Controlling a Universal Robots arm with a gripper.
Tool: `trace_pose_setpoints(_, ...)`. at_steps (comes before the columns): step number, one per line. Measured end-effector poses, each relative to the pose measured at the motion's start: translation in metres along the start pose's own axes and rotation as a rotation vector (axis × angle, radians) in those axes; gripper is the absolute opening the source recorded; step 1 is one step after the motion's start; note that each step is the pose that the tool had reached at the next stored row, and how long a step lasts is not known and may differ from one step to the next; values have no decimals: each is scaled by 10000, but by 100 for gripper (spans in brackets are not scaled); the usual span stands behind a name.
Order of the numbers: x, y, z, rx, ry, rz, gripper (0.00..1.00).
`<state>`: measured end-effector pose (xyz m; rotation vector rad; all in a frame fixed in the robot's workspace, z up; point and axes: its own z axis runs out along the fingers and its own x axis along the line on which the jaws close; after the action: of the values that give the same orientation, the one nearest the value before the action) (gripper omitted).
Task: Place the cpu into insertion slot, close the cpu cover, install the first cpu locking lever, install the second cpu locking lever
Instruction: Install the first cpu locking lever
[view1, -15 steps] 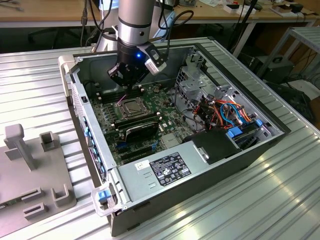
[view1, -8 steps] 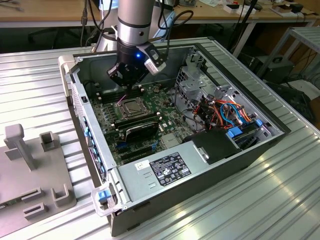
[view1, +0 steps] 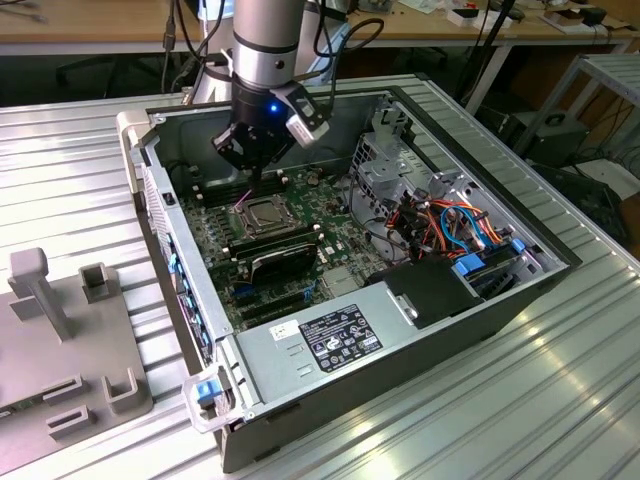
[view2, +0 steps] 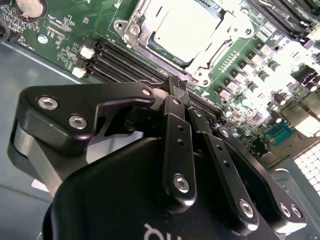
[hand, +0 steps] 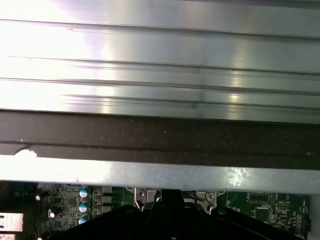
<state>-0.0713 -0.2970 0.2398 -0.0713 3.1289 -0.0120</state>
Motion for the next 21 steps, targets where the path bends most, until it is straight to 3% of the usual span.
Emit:
trace_pose_setpoints(7, -105, -2, 48, -1, 2, 1, 11)
trace_pose_setpoints(13, -188, 0, 173, -1, 0, 0, 11)
trace_pose_setpoints(21, -190, 0, 185, -20, 1, 1, 11)
